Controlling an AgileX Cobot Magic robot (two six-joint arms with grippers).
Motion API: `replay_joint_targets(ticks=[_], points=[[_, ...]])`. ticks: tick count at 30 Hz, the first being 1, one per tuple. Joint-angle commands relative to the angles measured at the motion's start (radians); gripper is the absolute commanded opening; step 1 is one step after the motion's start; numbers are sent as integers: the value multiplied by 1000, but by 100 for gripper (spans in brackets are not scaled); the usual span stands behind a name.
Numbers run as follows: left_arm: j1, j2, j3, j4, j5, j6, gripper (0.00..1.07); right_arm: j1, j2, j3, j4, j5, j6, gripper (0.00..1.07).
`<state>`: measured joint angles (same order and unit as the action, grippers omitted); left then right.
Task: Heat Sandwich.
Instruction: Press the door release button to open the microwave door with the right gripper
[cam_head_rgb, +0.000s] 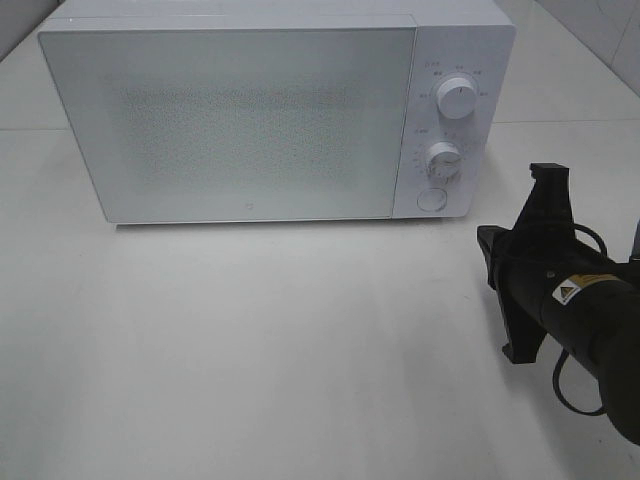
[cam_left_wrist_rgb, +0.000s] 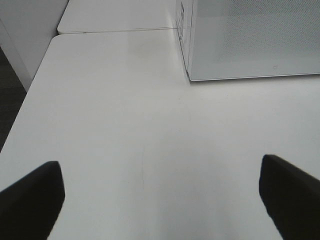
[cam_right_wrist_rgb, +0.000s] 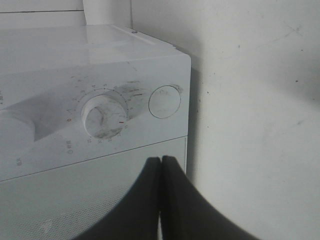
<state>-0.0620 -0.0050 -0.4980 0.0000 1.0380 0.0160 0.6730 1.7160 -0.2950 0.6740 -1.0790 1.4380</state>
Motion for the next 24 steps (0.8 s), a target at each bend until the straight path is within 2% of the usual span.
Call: replay_joint_targets(ticks=[1, 14, 21, 24], points=[[3, -25, 2, -9, -2, 1, 100, 0, 4, -1, -10, 13, 1, 0], [3, -25, 2, -9, -2, 1, 100, -3, 121, -81, -18, -3, 16, 1], [3, -25, 2, -9, -2, 1, 100, -95, 190, -158, -176, -4, 57, 1], [3, -25, 2, -9, -2, 1, 100, -122, 211, -189, -201, -2, 56, 1]])
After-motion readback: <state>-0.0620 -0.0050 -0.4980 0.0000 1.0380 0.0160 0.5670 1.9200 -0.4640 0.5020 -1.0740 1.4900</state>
